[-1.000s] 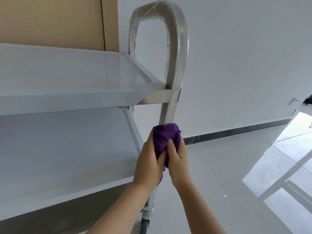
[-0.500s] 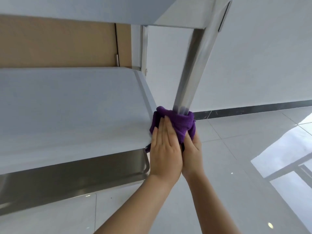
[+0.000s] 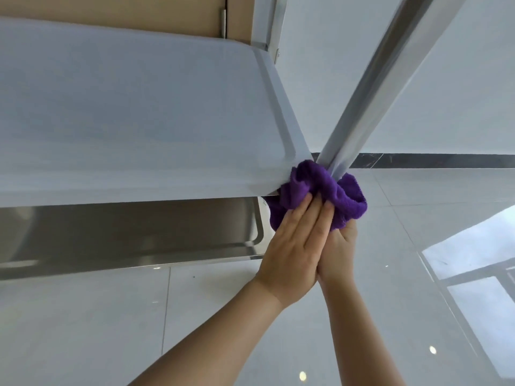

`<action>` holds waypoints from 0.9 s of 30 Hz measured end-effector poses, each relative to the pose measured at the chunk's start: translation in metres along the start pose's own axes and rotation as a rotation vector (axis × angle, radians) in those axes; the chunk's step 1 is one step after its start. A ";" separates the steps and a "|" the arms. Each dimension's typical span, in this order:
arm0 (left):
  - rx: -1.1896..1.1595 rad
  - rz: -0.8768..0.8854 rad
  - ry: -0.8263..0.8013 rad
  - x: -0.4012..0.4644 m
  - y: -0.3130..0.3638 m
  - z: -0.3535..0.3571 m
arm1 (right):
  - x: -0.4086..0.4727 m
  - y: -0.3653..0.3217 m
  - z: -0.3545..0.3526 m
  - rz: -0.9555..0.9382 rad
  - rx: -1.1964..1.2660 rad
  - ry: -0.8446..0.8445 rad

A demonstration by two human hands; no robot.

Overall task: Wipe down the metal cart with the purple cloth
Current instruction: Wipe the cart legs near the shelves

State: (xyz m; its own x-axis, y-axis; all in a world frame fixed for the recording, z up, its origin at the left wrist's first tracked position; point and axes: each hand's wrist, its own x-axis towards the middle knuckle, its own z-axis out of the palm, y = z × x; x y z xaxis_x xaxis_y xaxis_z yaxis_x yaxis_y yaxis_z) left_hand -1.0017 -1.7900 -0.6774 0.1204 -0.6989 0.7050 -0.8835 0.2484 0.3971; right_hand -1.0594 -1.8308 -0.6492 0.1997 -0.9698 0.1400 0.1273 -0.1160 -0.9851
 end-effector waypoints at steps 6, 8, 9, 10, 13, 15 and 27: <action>-0.231 -0.153 -0.108 -0.012 -0.001 0.015 | 0.007 0.004 -0.008 -0.023 0.011 -0.073; -0.290 -0.200 -0.096 -0.015 0.000 0.017 | 0.009 0.013 -0.010 -0.006 0.013 -0.088; -0.324 -0.243 -0.082 -0.019 -0.001 0.020 | 0.008 0.019 -0.011 0.009 0.016 -0.080; -0.364 -0.314 -0.072 -0.024 -0.003 0.024 | 0.007 0.027 -0.011 0.031 0.030 -0.067; -0.507 -0.569 -0.116 -0.038 -0.016 0.034 | 0.001 0.051 -0.009 0.107 0.104 -0.041; -0.513 -0.602 -0.157 -0.047 -0.030 0.042 | -0.001 0.064 -0.007 0.123 0.144 -0.048; 0.177 -0.479 -0.460 -0.090 -0.058 0.074 | -0.025 0.142 -0.003 0.181 0.125 0.033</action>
State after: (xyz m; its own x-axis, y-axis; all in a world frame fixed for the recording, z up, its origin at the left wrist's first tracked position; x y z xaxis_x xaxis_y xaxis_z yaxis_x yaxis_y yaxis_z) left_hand -0.9943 -1.7908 -0.8076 0.3464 -0.9277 0.1390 -0.8461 -0.2450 0.4733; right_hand -1.0496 -1.8232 -0.7926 0.1982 -0.9792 -0.0431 0.2122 0.0858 -0.9734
